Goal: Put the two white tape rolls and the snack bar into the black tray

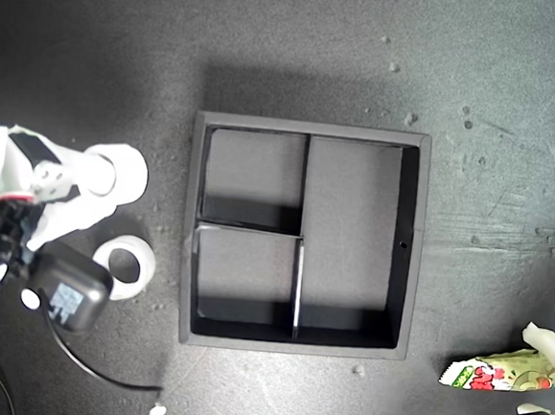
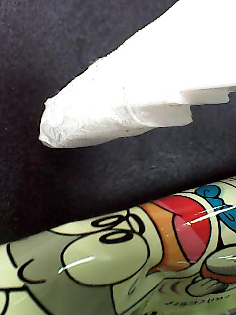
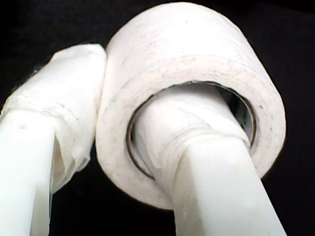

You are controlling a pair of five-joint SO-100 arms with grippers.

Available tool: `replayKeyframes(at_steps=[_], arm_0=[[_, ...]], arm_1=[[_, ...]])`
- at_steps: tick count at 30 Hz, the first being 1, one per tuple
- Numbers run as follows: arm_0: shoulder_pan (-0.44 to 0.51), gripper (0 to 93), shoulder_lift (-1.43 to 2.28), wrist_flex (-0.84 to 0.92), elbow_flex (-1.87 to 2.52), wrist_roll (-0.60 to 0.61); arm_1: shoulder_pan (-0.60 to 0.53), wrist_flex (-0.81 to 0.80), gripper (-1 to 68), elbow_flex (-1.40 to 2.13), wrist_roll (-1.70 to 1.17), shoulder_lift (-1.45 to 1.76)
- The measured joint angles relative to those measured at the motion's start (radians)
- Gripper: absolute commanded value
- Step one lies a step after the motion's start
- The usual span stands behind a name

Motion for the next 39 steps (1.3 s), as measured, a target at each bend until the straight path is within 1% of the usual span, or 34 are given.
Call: replayKeyframes(at_steps=[2, 4, 5, 9, 12, 18, 21, 25, 28, 32, 36, 39], arm_0=[[0.0, 0.1, -0.002, 0.0, 0.0, 0.0], [0.0, 0.1, -0.002, 0.0, -0.003, 0.0], [0.0, 0.1, -0.002, 0.002, -0.011, 0.0], [0.0, 0.1, 0.002, 0.015, -0.028, 0.0], [0.0, 0.1, 0.028, 0.018, -0.028, 0.011], [0.0, 0.1, 0.063, 0.044, -0.058, 0.038], [0.0, 0.1, 0.063, 0.072, -0.095, 0.044], [0.0, 0.1, 0.061, 0.08, -0.115, 0.054], [0.0, 0.1, 0.023, 0.08, -0.152, 0.064], [0.0, 0.1, -0.066, 0.091, -0.245, 0.092], [-0.003, 0.1, -0.166, 0.115, -0.356, 0.126], [-0.008, 0.1, -0.244, 0.115, -0.408, 0.138]], arm_1=[[0.011, -0.025, 22.5, 0.034, -0.005, -0.002], [0.025, -0.032, 14.6, 0.069, -0.015, 0.006], [0.038, -0.034, 11.9, 0.083, -0.023, 0.011], [0.072, -0.025, 4.7, 0.109, -0.067, 0.008], [0.103, 0.072, 0.7, 0.043, -0.14, 0.002], [0.143, 0.428, -0.1, -0.199, -0.33, -0.003], [0.173, 0.561, -0.1, -0.321, -0.43, -0.009], [0.221, 0.63, -0.1, -0.471, -0.655, -0.025], [0.288, 0.664, -0.1, -0.575, -0.907, -0.081], [0.422, 0.79, -0.1, -0.758, -1.207, -0.21], [0.549, 0.933, 0.0, -1.032, -1.448, -0.41], [0.635, 1.02, 0.0, -1.282, -1.578, -0.586]])
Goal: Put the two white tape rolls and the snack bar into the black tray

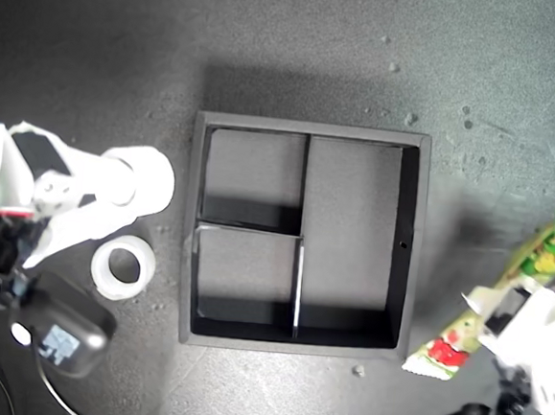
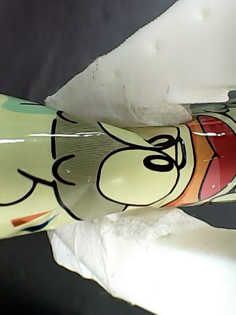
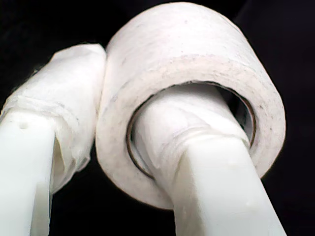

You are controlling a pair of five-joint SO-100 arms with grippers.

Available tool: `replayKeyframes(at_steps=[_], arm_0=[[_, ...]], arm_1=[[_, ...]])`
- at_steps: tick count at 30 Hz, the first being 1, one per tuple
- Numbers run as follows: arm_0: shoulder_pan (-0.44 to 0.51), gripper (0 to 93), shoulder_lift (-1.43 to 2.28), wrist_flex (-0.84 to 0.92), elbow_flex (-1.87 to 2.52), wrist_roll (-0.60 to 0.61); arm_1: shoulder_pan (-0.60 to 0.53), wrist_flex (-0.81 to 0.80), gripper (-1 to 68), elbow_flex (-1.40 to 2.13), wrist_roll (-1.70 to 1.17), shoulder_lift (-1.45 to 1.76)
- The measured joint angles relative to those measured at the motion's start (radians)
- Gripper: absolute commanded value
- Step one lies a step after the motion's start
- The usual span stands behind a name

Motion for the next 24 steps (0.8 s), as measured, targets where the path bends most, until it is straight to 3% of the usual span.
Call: replayKeyframes(at_steps=[8, 19, 24], arm_0=[[-0.008, 0.1, -0.189, -0.038, -0.086, 0.038], [-0.018, 0.1, -0.377, -0.04, -0.242, 0.061], [0.023, 0.0, -0.383, -0.04, -0.242, 0.035]], arm_1=[[0.124, 0.187, 0.0, -0.512, -0.117, -0.213], [0.104, 0.094, -0.1, -0.541, -0.121, -0.216], [0.091, 0.034, -0.1, -0.499, -0.124, -0.218]])
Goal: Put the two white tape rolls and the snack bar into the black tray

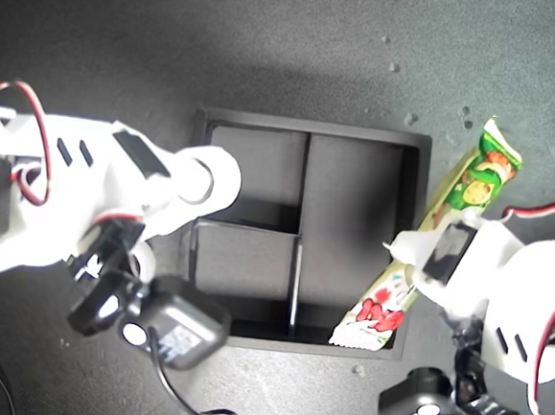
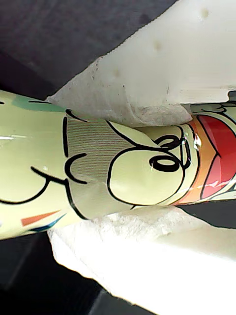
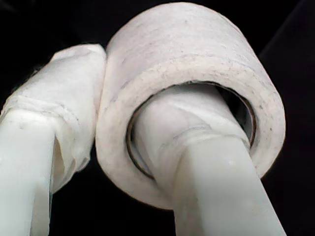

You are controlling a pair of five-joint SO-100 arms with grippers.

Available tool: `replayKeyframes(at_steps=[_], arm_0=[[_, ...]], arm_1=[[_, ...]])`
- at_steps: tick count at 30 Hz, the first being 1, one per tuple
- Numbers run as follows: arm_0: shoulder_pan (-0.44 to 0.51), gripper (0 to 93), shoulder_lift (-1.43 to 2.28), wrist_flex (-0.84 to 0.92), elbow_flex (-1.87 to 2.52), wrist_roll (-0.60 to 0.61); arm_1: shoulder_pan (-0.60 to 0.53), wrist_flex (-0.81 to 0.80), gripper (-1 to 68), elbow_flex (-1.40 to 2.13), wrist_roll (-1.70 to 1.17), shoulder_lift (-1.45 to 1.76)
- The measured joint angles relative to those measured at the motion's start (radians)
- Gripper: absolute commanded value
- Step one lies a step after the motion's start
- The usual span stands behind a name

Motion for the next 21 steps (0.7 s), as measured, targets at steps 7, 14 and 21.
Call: replayKeyframes(at_steps=[7, 14, 21], arm_0=[[0.094, 0.0, -0.083, -0.074, 0.0, -0.063], [0.141, 0.0, -0.215, -0.095, -0.046, -0.12], [0.207, 0.0, -0.29, -0.094, -0.137, -0.17]], arm_1=[[0.011, -0.092, -0.1, 0.103, 0.0, -0.003], [0.041, -0.135, 0.0, 0.164, 0.0, -0.005], [0.051, -0.144, 0.0, 0.178, 0.0, -0.005]])
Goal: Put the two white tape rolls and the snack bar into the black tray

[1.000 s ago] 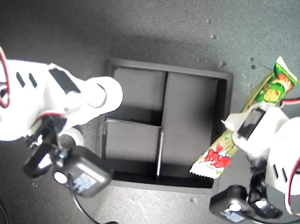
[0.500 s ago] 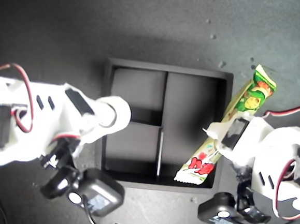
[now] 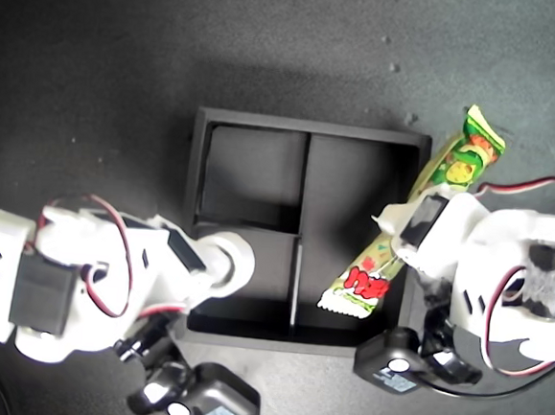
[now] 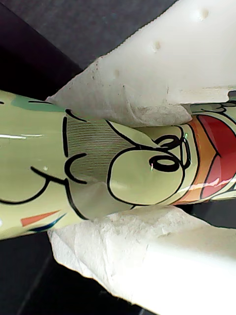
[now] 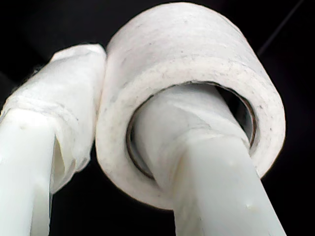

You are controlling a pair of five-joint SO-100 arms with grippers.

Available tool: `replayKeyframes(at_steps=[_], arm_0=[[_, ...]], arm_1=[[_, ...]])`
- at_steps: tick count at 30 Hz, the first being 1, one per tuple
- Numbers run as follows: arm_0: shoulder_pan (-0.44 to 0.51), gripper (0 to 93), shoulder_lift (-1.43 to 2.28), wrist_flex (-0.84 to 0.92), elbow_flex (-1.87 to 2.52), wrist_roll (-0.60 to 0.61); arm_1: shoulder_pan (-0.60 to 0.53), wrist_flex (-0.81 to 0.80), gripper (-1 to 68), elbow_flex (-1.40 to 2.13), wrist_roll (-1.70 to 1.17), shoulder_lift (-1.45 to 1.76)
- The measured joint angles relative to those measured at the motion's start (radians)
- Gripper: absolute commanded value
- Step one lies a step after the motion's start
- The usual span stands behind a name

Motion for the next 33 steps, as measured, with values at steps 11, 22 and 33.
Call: replayKeyframes(at_steps=[11, 22, 33], arm_0=[[0.035, 3.5, -0.118, 0.034, -0.092, -0.054], [0.038, 11.0, -0.089, 0.041, -0.058, -0.084], [0.038, 10.8, -0.04, 0.072, -0.049, -0.094]], arm_1=[[0.003, -0.032, 3.8, 0.025, 0.0, 0.0], [-0.011, -0.009, 26.0, 0.025, 0.0, 0.0], [-0.021, 0.005, 23.9, -0.002, 0.0, -0.011]])
